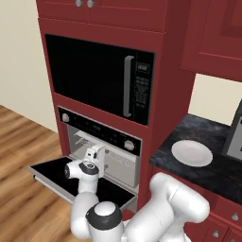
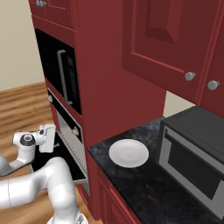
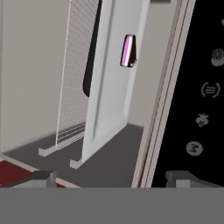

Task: Take the baked cake out of the oven and place it on the plate for cooling. Then close the oven door.

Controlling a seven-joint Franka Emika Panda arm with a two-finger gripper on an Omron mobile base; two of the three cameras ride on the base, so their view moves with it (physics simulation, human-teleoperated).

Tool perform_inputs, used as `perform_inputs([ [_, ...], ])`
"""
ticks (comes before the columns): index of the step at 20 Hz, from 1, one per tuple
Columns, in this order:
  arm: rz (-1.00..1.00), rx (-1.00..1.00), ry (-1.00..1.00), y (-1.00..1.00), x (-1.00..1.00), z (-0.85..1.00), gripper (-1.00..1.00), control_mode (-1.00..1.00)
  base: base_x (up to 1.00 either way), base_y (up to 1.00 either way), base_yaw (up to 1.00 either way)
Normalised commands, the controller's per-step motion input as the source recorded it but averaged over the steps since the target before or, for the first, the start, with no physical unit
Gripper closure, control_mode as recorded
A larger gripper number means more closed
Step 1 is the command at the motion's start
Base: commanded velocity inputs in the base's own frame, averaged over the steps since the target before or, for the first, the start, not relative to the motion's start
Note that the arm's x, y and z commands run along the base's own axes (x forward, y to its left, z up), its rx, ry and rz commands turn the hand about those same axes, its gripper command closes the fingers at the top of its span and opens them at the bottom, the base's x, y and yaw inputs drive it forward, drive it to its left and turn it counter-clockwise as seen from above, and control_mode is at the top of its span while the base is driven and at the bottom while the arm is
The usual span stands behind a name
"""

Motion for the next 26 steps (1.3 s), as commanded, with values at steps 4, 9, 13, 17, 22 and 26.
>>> perform_inputs([
  [4,0.02,0.0,-0.01,0.0,0.15,0.0,-1.0,-1.0,0.0,0.0,0.0],
  [9,0.07,0.0,-0.01,-0.09,0.13,0.0,-1.0,-1.0,0.0,0.0,0.0],
  [13,0.08,0.0,-0.02,-0.11,0.08,0.0,-1.0,-1.0,0.0,0.0,0.0],
  [17,0.09,0.0,-0.02,-0.25,0.11,0.0,-1.0,-1.0,0.0,0.0,0.0],
  [22,0.06,0.0,-0.05,-0.31,0.02,-0.06,-1.0,-1.0,0.0,0.0,0.0],
  [26,0.0,0.0,-0.06,-0.02,0.0,-0.27,-1.0,-1.0,0.0,0.0,0.0],
])
